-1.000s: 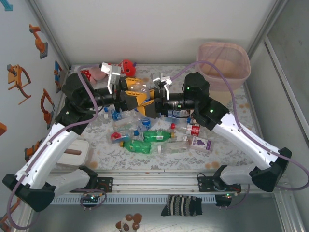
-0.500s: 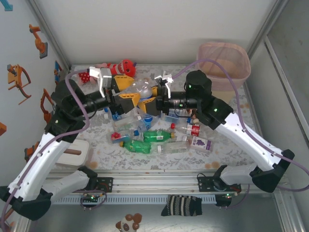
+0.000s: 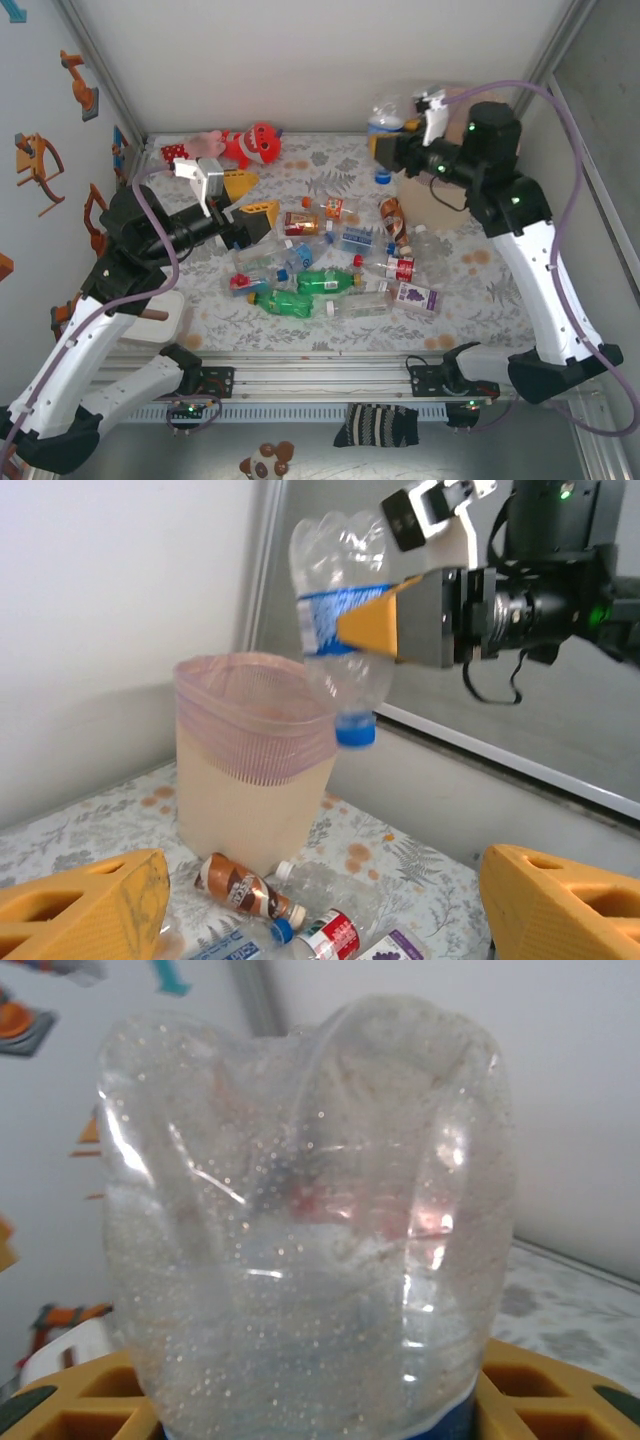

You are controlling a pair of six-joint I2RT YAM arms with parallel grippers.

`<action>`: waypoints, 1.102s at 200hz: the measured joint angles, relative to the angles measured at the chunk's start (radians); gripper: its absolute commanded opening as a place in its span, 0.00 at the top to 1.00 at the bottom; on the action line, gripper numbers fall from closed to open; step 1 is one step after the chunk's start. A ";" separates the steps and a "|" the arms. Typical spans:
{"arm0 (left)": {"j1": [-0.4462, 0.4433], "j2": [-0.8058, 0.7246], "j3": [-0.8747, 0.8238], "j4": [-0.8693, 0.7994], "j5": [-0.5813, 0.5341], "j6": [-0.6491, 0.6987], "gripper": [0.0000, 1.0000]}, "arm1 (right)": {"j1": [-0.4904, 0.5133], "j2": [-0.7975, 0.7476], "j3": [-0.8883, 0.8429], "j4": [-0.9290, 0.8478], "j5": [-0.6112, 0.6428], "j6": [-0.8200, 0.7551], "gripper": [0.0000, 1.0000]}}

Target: Put the plastic bottles in the bin

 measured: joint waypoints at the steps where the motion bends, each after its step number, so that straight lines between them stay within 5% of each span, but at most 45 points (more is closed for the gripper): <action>1: 0.000 0.000 -0.001 0.000 -0.001 0.000 0.19 | -0.005 0.000 0.003 -0.003 0.001 -0.001 0.50; 92: 0.000 -0.033 -0.042 -0.028 -0.041 0.000 0.20 | -0.365 0.322 0.344 -0.126 0.051 -0.040 0.51; 220: 0.000 -0.049 -0.089 -0.064 -0.105 -0.005 0.20 | -0.433 0.811 0.521 -0.419 0.174 -0.124 0.56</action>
